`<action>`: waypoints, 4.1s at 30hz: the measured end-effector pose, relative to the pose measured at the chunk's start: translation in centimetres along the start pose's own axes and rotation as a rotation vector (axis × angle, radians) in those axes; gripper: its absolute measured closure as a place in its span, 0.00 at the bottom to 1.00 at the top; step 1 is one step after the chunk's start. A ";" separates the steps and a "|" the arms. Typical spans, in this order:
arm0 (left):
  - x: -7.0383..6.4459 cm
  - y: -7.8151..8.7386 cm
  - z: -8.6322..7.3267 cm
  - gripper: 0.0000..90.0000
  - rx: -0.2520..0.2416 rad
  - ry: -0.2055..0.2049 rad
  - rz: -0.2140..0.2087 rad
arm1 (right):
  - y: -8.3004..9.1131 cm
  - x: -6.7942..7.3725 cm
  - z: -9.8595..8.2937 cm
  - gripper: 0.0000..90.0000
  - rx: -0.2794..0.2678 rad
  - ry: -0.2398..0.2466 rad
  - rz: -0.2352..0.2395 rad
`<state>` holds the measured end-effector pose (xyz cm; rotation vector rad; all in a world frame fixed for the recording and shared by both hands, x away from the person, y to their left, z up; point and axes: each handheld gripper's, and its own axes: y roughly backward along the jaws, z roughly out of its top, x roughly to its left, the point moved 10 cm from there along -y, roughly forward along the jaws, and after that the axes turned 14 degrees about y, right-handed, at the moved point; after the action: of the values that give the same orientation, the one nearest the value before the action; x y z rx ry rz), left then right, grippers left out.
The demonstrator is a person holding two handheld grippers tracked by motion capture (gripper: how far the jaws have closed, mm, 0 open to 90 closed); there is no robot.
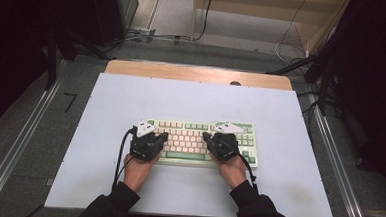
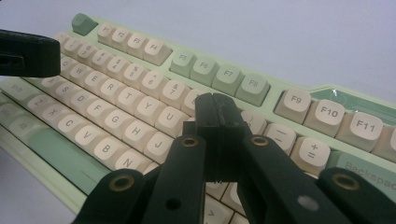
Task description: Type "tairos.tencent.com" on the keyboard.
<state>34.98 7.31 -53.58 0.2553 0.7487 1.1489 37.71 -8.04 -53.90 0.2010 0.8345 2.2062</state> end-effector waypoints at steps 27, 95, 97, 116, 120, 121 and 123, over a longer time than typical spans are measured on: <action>0.5 -0.2 0.1 1.00 -0.002 0.006 0.010 | -1.0 -0.3 -0.7 0.97 0.036 -0.010 -0.001; 0.6 -0.1 0.1 1.00 0.000 0.009 0.010 | 0.8 1.7 0.3 0.97 -0.002 0.027 0.043; 0.6 -0.1 0.1 1.00 0.000 0.010 0.011 | 0.8 1.9 0.2 0.97 -0.002 0.032 0.048; 0.7 0.0 0.1 1.00 0.000 0.012 0.009 | 0.1 3.4 -1.4 0.97 0.045 0.054 0.071; 0.7 0.0 0.1 1.00 -0.001 0.011 0.009 | 0.0 3.5 -1.4 0.97 0.047 0.056 0.073; 0.7 -0.1 0.1 1.00 0.000 0.011 0.009 | 0.0 3.5 -1.5 0.97 0.048 0.057 0.072; 0.7 -0.1 0.1 1.00 0.000 0.012 0.011 | 0.0 3.5 -1.5 0.97 0.049 0.056 0.073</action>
<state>35.23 7.93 -53.83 0.2529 0.7585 1.1616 34.65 -6.31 -55.48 0.1969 0.9263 2.2695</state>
